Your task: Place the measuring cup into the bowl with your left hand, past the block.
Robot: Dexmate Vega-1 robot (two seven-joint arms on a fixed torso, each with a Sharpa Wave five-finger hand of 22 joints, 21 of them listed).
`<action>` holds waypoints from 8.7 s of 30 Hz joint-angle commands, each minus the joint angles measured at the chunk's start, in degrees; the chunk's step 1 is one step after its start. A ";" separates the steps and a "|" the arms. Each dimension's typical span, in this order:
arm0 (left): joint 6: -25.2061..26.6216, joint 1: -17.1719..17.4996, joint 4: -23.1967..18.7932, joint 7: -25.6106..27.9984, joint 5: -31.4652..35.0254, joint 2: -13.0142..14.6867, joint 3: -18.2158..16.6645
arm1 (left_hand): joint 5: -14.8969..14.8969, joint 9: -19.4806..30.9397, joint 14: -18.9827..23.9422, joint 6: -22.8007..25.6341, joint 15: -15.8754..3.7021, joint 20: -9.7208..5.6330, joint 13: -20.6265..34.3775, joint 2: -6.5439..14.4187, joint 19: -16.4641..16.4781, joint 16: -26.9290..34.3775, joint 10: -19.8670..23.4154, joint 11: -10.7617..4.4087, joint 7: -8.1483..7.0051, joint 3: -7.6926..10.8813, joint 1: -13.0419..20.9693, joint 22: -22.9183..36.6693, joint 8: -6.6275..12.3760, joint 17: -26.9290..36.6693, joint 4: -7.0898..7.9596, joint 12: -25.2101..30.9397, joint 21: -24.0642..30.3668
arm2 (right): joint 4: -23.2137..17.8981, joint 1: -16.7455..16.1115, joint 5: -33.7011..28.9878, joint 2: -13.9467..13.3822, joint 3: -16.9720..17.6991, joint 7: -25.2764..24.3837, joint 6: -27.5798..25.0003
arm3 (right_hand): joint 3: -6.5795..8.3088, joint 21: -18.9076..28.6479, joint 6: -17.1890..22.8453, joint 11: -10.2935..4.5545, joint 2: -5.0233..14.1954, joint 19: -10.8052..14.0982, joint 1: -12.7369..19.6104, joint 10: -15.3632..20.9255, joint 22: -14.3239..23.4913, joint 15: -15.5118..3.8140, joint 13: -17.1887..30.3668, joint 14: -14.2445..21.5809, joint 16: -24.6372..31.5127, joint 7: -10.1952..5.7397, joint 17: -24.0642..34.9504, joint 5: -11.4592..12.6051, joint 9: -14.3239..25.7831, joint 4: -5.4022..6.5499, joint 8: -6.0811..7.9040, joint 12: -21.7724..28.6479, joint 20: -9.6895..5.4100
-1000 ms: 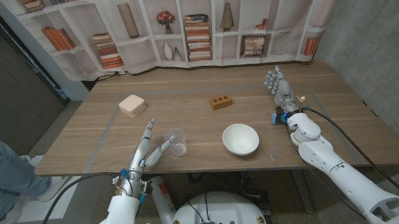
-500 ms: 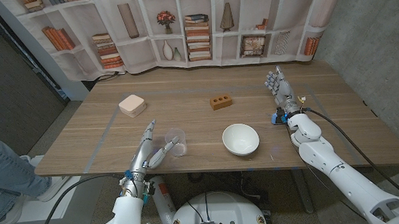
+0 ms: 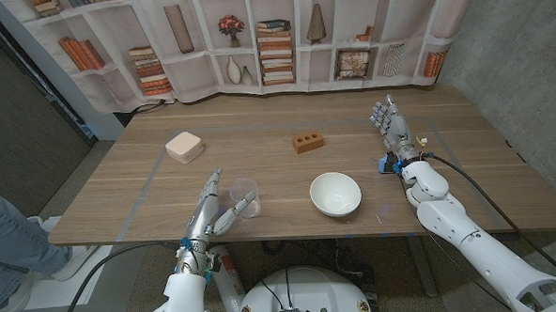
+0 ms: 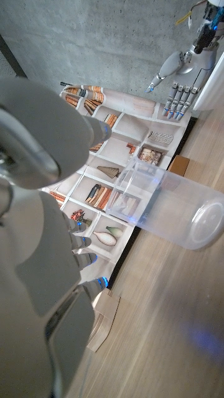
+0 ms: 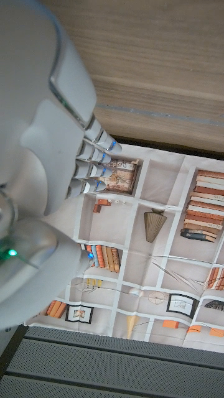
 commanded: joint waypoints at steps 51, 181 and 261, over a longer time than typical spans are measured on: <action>12.23 -7.80 -2.32 -2.17 -5.10 5.22 7.93 | 1.99 0.12 4.80 0.53 -0.33 0.49 0.05 2.32 4.54 1.80 5.11 -0.70 -0.71 0.31 5.54 0.42 2.21 -0.10 -1.91 2.46 2.86 | 4.83 0.20 2.00 1.22 1.09 2.19 2.31 | -0.65 -1.57 0.34 -0.14 0.64 0.88 0.17 0.96 0.15 0.22 0.19 1.05 -0.03 -0.61 0.32 -0.25 0.13 -0.06 -0.08 0.18 0.07; -10.10 -11.25 4.73 -10.99 -18.87 3.97 0.82 | -4.48 0.24 31.35 31.43 -8.01 0.88 0.64 11.72 32.11 2.70 31.86 -11.02 -7.28 3.68 17.97 0.72 4.62 0.96 -4.55 2.87 8.62 | -1.01 -2.23 0.03 -0.16 1.41 -2.03 1.21 | -1.45 -3.98 0.75 -0.17 1.26 2.40 -0.20 1.46 0.24 -0.03 0.22 2.30 0.01 -0.64 0.32 -0.37 0.14 -0.30 -0.04 0.27 0.02; -14.83 -27.30 10.97 -24.95 -25.67 4.82 5.03 | -5.65 0.34 29.30 32.62 -9.40 0.85 0.82 11.89 27.77 1.51 32.68 -10.92 -6.40 3.67 17.92 0.79 3.65 0.97 -4.56 2.20 6.23 | -3.17 -2.29 -0.76 -0.83 1.82 -4.29 -0.31 | -1.87 -5.30 0.87 -0.02 1.57 3.01 -0.26 1.76 0.29 -0.08 0.22 2.53 -0.11 -0.52 0.34 -0.46 0.14 -0.53 -0.05 0.27 0.00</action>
